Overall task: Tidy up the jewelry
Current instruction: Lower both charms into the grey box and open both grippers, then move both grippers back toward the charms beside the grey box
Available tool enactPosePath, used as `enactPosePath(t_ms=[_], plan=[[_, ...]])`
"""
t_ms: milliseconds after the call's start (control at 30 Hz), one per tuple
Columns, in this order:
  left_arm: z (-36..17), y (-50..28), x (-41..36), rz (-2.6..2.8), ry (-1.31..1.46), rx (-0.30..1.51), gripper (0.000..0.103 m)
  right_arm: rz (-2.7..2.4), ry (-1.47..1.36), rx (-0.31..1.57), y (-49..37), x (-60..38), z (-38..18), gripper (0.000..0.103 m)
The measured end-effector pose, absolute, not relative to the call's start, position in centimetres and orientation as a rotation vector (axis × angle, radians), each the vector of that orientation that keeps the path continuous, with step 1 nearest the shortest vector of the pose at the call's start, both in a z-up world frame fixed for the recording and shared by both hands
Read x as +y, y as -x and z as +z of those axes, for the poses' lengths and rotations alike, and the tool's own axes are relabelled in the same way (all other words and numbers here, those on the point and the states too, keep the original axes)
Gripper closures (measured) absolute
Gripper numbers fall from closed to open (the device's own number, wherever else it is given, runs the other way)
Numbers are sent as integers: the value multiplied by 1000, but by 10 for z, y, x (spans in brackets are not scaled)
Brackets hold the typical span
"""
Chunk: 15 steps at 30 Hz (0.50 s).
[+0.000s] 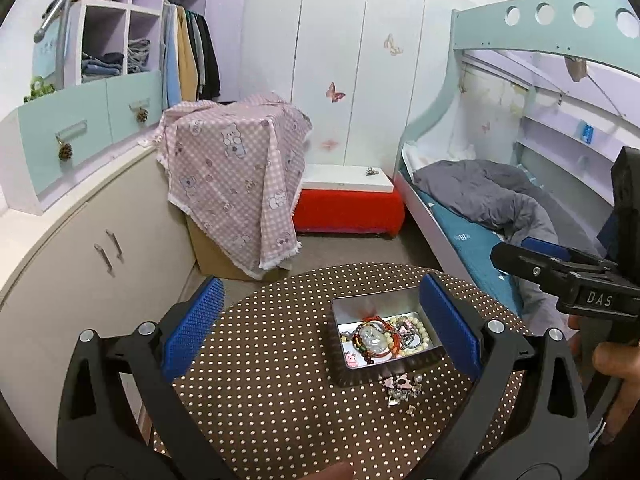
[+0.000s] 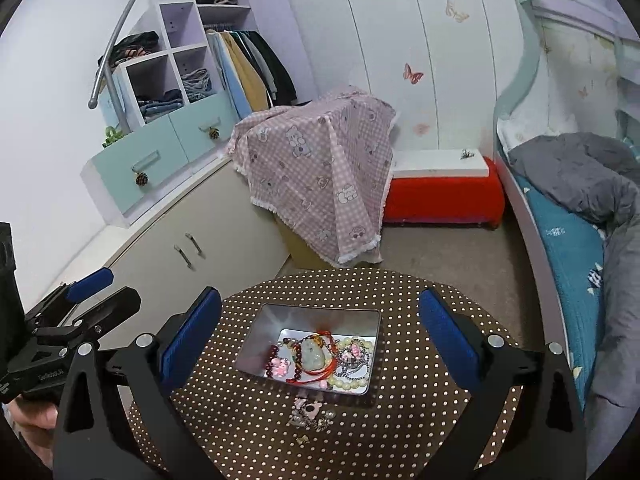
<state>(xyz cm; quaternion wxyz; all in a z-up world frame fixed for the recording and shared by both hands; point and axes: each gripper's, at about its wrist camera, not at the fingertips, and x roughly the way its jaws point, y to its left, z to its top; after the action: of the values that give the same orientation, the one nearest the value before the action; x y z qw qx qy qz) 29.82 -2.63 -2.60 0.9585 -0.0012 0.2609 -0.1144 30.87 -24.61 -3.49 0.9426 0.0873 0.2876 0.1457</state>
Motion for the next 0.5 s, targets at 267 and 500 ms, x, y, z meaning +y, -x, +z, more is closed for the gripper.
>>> enactPosePath(t_ms=[267,500], plan=[[-12,-267,-22,-210,11,481,7,294,-137,516,-275,-235,-11,8],[-5,-234,-20,-179,14,436,7,292,-110,455,-245,-228,2,8]])
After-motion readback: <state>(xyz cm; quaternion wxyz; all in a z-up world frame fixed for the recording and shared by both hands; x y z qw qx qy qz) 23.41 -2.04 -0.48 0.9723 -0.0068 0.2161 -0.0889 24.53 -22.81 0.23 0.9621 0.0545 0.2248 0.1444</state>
